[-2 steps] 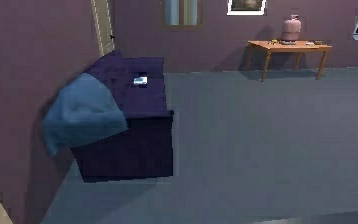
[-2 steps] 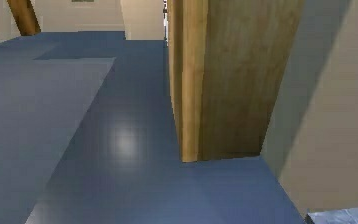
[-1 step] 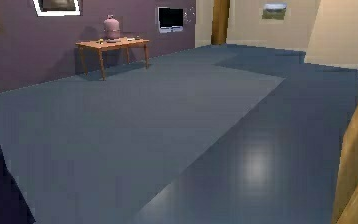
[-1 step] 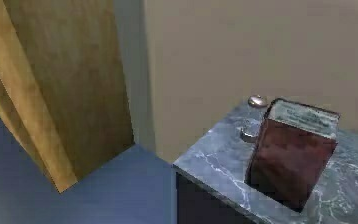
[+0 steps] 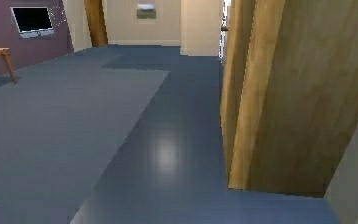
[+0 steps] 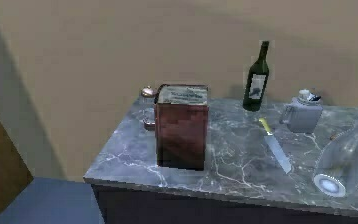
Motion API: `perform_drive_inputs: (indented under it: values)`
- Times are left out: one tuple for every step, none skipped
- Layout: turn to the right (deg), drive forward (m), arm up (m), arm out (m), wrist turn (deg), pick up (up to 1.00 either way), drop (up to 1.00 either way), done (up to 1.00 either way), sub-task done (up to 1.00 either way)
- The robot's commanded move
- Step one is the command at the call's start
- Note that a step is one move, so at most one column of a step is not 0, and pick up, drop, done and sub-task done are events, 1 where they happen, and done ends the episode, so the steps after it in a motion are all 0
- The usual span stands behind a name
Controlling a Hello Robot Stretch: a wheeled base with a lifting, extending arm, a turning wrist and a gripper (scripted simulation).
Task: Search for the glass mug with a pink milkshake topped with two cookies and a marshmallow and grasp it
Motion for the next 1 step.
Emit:
perform_drive_inputs:
  values:
    - [0.0,0.10,0.00,0.00,0.0,0.00,0.00,0.00,0.00]
